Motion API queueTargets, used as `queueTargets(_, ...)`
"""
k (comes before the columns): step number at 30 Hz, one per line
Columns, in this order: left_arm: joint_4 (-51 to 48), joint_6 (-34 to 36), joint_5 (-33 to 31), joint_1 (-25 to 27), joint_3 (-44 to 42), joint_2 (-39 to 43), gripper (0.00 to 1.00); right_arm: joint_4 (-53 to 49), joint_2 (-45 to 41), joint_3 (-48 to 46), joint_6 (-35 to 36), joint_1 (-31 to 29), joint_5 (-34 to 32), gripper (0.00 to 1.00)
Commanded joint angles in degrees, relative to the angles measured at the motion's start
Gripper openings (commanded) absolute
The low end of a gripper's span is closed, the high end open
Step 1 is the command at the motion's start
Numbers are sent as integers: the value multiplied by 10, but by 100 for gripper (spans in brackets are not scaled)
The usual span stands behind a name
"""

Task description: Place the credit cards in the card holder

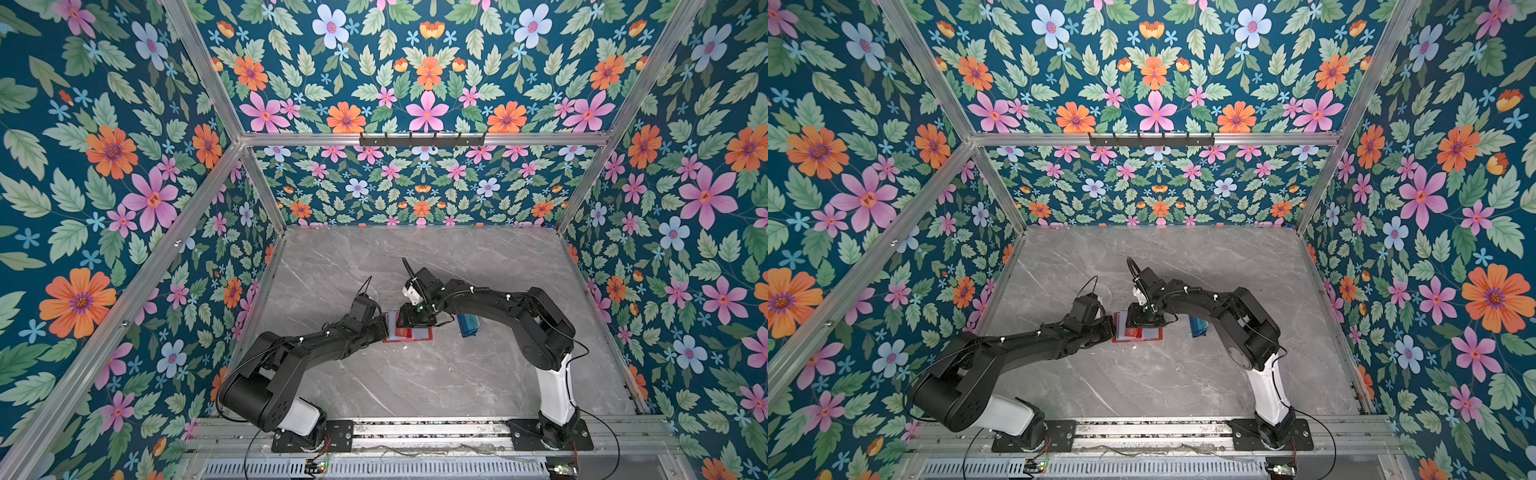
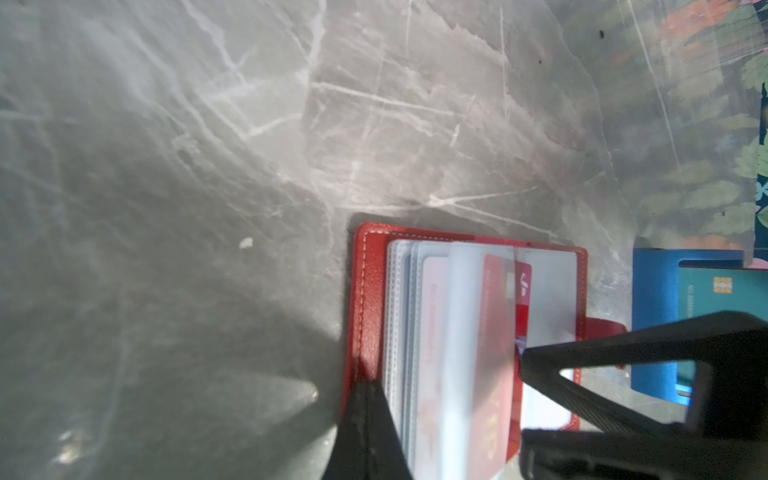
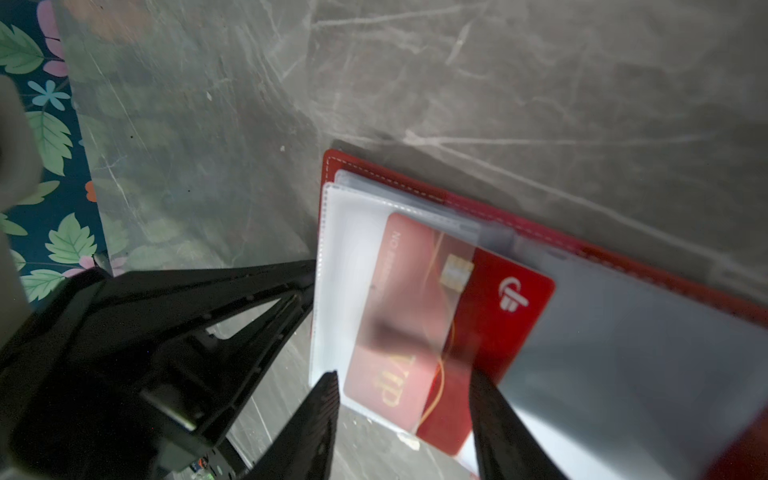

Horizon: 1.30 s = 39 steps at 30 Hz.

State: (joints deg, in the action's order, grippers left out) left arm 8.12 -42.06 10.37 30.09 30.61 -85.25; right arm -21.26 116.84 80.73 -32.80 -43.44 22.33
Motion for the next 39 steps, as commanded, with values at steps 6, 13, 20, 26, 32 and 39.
queueTargets(6,-62,3,-7,1,-4,-6,0,-13,-49,-27,2,0,-71,46)
queueTargets(13,-64,3,-8,2,-4,-2,0,-59,-59,-20,1,-1,-133,27)
queueTargets(20,-67,3,-10,2,-3,0,0,-114,-20,23,6,-3,-149,0)
queueTargets(26,-68,4,-11,2,-2,1,0,-135,7,46,10,-4,-144,0)
queueTargets(32,-68,5,-11,2,-2,-1,0,-154,35,72,12,-7,-136,0)
queueTargets(39,-70,7,-12,2,-3,0,0,-168,65,96,16,-10,-118,13)
